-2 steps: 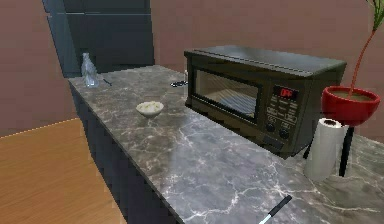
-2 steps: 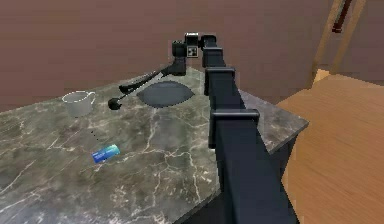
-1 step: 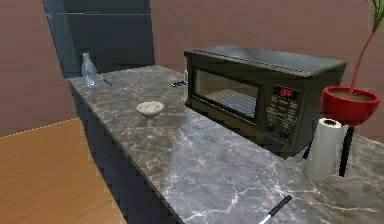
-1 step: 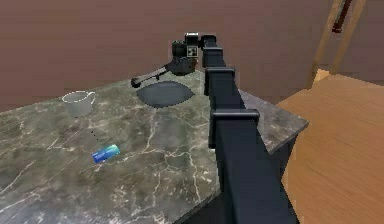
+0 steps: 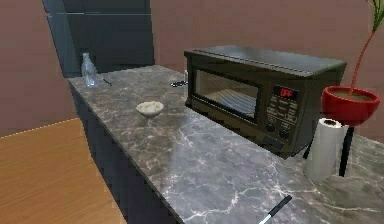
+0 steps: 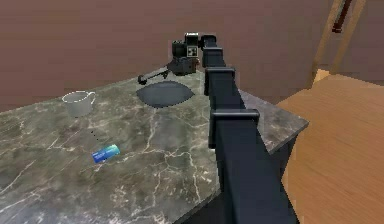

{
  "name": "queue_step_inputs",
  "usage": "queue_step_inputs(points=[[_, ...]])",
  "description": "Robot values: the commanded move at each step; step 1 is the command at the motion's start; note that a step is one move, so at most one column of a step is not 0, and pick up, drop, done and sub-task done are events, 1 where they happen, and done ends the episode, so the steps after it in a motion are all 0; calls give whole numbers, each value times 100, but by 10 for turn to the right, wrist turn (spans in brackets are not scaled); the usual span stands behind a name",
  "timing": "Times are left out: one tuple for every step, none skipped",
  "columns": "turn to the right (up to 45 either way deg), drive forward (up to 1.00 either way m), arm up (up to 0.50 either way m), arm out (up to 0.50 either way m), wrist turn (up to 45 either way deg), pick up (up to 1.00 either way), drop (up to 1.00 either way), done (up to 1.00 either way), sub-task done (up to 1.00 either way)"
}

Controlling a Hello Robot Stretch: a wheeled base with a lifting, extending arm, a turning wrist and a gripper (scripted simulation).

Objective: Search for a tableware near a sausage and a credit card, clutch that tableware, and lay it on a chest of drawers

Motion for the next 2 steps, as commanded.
queue_step_inputs(points=[[0,0,-14,0,0,0,0,0,0],[0,0,0,0,0,100,0,0,0]])
